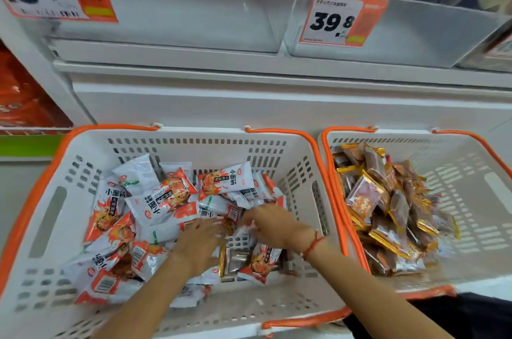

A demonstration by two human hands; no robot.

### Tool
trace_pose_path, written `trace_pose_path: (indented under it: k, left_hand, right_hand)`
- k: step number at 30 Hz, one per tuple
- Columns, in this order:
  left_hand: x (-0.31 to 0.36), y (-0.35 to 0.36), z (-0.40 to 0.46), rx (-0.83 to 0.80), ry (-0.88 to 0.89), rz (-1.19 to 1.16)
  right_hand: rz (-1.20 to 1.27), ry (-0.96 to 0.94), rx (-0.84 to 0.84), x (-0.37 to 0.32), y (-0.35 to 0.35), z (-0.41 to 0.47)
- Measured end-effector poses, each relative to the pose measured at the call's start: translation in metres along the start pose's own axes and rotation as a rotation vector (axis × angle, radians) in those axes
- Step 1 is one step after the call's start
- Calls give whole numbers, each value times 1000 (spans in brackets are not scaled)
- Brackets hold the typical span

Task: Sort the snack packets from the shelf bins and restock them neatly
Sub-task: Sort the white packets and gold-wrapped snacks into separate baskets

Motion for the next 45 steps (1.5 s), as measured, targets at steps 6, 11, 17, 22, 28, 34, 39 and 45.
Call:
trace_pose_path:
  k: [6, 11, 17, 22, 28, 34, 39, 45]
  left_hand:
    - [-30, 0, -21, -3, -57, 112]
    - [-56, -14, -36, 78, -141, 173]
    - [-93, -37, -58, 263, -252, 160]
    - [-103, -29, -69, 334, -275, 173]
    - [-107, -33, -76, 342, -299, 71]
    - [-107, -28, -86, 459, -349, 46]
    - [-109, -28, -89, 485, -433, 24]
    - [-113, -25, -87, 495, -397, 7]
  right_hand:
    - [-202, -51, -212, -5, 78, 11]
    - [-351, -46, -224, -1, 103, 21]
    - [-123, -207, -35, -39, 79, 23]
    - [-179, -214, -64, -54, 82, 65]
    - [-284, -110, -135, -52, 97, 80]
    - [-301, -9, -281, -10, 102, 57]
    - [148, 57, -193, -13, 85, 45]
    - [456, 77, -293, -49, 94, 56]
Point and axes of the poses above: each hand's wrist, its own z-axis towards the middle knuckle, its own y-axis out of the palm, x = y × z, the point moved 8 cm from there along z, towards the middle knuckle, and after that the axes turned 5 degrees about y, right-handed, at the moved point
